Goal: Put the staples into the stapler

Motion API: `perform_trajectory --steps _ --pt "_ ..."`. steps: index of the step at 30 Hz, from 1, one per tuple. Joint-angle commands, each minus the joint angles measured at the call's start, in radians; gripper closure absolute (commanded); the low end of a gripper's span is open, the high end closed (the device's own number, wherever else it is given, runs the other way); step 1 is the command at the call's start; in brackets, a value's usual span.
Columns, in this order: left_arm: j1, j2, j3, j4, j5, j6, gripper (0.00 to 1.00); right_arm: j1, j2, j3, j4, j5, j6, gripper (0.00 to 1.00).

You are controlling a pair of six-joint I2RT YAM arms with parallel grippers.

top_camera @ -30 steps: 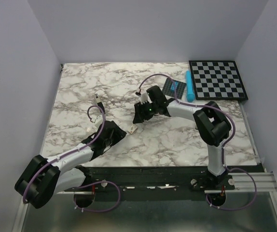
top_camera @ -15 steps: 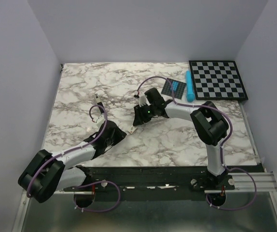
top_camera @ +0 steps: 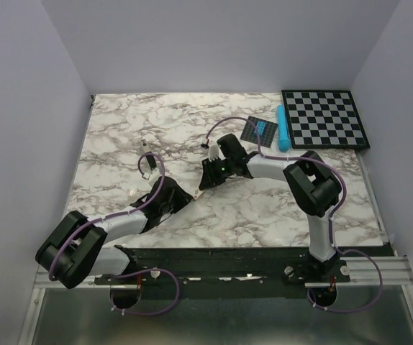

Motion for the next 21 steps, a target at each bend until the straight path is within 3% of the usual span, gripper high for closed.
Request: perform_trajectory --steps 1,5,11,21 --pt "-0.003 0.038 0.006 -0.009 0.034 -0.003 0.58 0.011 -0.024 -0.041 0.007 -0.015 0.011 0.75" --pt "-0.003 0.032 0.004 -0.009 0.045 -0.005 0.58 0.011 -0.062 -0.079 0.024 0.014 0.019 0.89" --pt "-0.004 -0.002 0.027 -0.063 0.054 0.026 0.57 0.011 -0.164 -0.179 0.079 0.094 0.063 0.99" --pt "-0.044 -0.019 0.070 -0.116 0.077 0.040 0.53 0.011 -0.296 -0.403 0.202 0.244 0.244 0.99"
